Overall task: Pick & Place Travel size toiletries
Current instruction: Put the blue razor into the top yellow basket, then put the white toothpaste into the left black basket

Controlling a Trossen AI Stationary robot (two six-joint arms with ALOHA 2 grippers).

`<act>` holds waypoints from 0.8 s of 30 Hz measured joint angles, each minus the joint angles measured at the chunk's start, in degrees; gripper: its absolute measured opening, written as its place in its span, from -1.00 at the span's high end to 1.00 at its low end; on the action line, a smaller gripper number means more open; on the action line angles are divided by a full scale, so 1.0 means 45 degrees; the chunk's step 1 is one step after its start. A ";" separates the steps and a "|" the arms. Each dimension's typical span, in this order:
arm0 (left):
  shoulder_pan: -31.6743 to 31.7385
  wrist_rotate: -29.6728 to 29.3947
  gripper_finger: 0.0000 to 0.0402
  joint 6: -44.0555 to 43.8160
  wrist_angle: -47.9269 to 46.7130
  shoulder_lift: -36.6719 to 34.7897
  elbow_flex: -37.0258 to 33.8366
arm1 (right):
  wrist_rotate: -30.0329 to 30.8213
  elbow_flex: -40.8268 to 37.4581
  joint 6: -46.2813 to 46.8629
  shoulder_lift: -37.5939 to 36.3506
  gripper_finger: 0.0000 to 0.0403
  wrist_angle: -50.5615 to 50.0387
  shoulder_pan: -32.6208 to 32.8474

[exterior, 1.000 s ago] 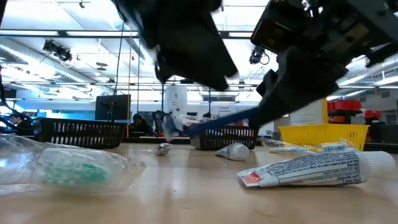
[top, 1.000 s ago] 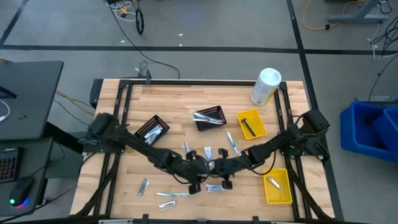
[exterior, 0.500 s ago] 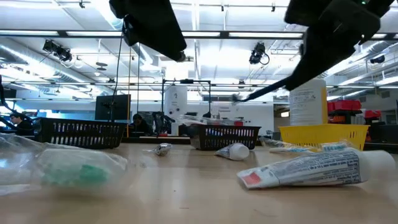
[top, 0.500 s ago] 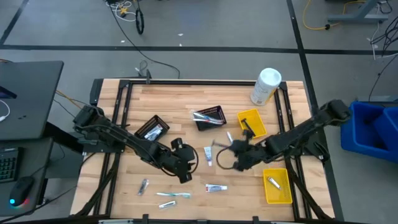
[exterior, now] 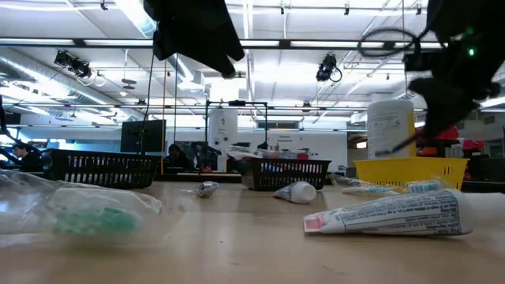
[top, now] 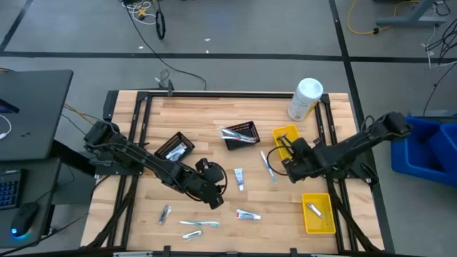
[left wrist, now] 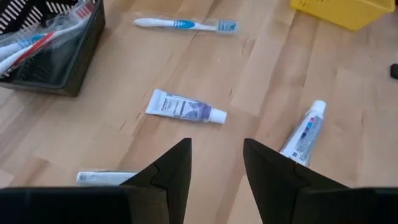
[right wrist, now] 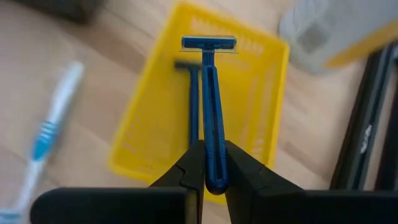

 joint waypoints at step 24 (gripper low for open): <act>0.0000 0.0780 0.23 0.0144 0.0229 0.0000 0.0000 | -0.0327 -0.1752 -0.2342 0.0003 0.28 0.2214 -0.1974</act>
